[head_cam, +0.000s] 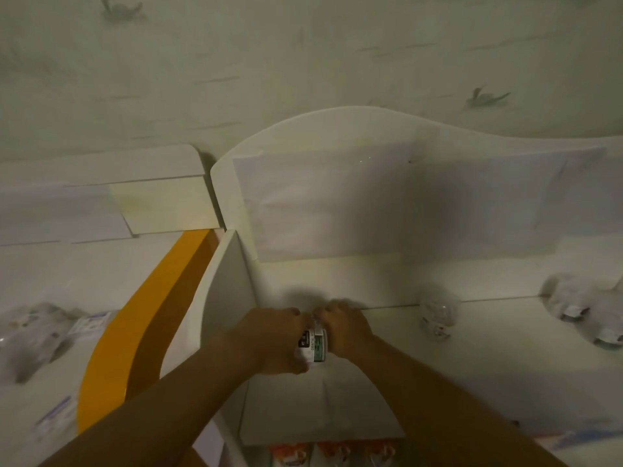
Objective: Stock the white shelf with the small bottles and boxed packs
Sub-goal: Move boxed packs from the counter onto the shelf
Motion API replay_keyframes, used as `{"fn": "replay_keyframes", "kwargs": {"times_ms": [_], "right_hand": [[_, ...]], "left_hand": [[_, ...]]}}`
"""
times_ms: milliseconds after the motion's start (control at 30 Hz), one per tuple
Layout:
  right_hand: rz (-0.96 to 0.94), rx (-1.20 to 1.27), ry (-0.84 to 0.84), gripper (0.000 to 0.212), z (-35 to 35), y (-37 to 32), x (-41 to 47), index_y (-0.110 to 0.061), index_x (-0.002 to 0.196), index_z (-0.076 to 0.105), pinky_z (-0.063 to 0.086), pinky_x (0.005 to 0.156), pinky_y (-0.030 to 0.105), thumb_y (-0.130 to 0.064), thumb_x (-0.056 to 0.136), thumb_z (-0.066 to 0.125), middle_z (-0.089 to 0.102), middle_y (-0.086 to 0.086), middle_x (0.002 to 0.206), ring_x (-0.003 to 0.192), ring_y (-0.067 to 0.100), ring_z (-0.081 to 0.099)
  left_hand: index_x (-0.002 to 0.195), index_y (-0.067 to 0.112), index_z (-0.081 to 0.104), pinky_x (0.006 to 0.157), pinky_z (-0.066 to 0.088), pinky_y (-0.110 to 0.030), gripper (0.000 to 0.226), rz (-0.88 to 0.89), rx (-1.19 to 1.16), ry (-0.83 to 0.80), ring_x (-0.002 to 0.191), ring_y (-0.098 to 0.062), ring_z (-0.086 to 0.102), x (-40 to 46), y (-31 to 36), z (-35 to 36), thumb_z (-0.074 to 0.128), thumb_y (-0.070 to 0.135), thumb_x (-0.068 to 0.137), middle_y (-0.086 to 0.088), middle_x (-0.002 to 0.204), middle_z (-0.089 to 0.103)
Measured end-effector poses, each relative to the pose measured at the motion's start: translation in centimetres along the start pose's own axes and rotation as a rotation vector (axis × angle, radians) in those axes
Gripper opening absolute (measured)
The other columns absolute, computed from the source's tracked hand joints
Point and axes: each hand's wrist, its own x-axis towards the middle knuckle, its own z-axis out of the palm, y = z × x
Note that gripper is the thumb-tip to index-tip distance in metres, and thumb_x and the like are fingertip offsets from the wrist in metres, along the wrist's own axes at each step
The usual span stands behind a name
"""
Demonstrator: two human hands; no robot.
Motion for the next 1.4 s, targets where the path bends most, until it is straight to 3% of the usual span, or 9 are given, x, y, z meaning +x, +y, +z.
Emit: {"fn": "replay_keyframes", "kwargs": {"times_ms": [133, 400, 533, 733, 900, 1133, 1233, 1400], "right_hand": [[-0.018, -0.003, -0.031, 0.065, -1.7, 0.5, -0.1, -0.021, 0.139, 0.044, 0.039, 0.106, 0.047, -0.043, 0.082, 0.067, 0.047, 0.010, 0.141, 0.134, 0.032, 0.040], [0.093, -0.155, 0.027, 0.056, -12.5, 6.0, -2.8, -0.026, 0.143, 0.040, 0.038, 0.106, 0.043, -0.041, 0.092, 0.057, 0.041, 0.005, 0.149, 0.133, 0.028, 0.039], [0.178, -0.201, 0.076, 0.054, -16.5, 9.6, -6.6, -0.027, 0.143, 0.041, 0.041, 0.103, 0.043, -0.044, 0.093, 0.054, 0.043, 0.005, 0.148, 0.130, 0.027, 0.043], [0.392, -0.197, 0.066, 0.055, -18.6, 15.2, -14.7, -0.028, 0.142, 0.044, 0.044, 0.102, 0.041, -0.042, 0.091, 0.058, 0.046, 0.005, 0.145, 0.129, 0.027, 0.045], [0.556, -0.138, 0.106, 0.054, -19.1, 19.1, -21.1, -0.028, 0.140, 0.046, 0.045, 0.100, 0.038, -0.043, 0.090, 0.060, 0.050, 0.003, 0.140, 0.125, 0.024, 0.048], [0.646, 0.028, 0.157, 0.054, -18.6, 25.2, -26.3, -0.026, 0.138, 0.048, 0.045, 0.103, 0.035, -0.040, 0.088, 0.066, 0.054, 0.000, 0.137, 0.122, 0.021, 0.052], [0.611, 0.067, 0.172, 0.053, -18.3, 27.9, -27.8, -0.026, 0.138, 0.048, 0.044, 0.105, 0.034, -0.039, 0.089, 0.065, 0.054, -0.001, 0.138, 0.121, 0.020, 0.052], [0.579, 0.050, 0.114, 0.052, -18.1, 31.3, -30.4, -0.028, 0.138, 0.049, 0.047, 0.101, 0.036, -0.040, 0.089, 0.063, 0.057, 0.000, 0.135, 0.117, 0.019, 0.055]], "left_hand": [[0.129, 0.031, 0.045, 0.085, 0.048, -0.032, 0.058, 0.021, -0.067, -0.009, 0.106, -0.023, 0.061, 1.2, -0.2, -0.4, 0.064, 0.051, 0.078, 0.002, 0.119, 0.057], [0.131, 0.032, 0.045, 0.093, 0.047, -0.035, 0.066, 0.091, -0.226, -0.118, 0.110, -0.019, 0.055, 6.4, 3.0, -0.2, 0.067, 0.059, 0.075, 0.004, 0.124, 0.056], [0.139, 0.031, 0.039, 0.102, 0.043, -0.038, 0.074, 0.217, -0.211, -0.156, 0.120, -0.021, 0.051, 8.6, 8.3, 0.5, 0.066, 0.061, 0.077, 0.003, 0.136, 0.050], [0.127, 0.027, 0.050, 0.088, 0.048, -0.032, 0.061, 0.495, -0.247, -0.089, 0.102, -0.017, 0.059, 11.3, 17.4, -1.0, 0.071, 0.053, 0.076, 0.002, 0.119, 0.061], [0.124, 0.029, 0.049, 0.087, 0.051, -0.035, 0.058, 0.631, -0.254, -0.046, 0.099, -0.016, 0.059, 13.8, 22.6, -2.2, 0.070, 0.053, 0.076, 0.004, 0.114, 0.061], [0.134, 0.026, 0.043, 0.094, 0.048, -0.038, 0.062, 0.562, -0.154, -0.001, 0.109, -0.020, 0.057, 16.9, 28.3, 0.3, 0.066, 0.050, 0.081, 0.002, 0.126, 0.056], [0.141, 0.028, 0.035, 0.101, 0.043, -0.036, 0.073, 0.394, -0.288, -0.042, 0.120, -0.022, 0.053, 19.7, 29.8, 0.4, 0.069, 0.048, 0.079, 0.002, 0.138, 0.051], [0.128, 0.024, 0.044, 0.089, 0.046, -0.033, 0.059, 0.271, -0.298, -0.016, 0.108, -0.025, 0.058, 23.9, 31.1, 0.0, 0.069, 0.045, 0.079, -0.004, 0.124, 0.059]]}}
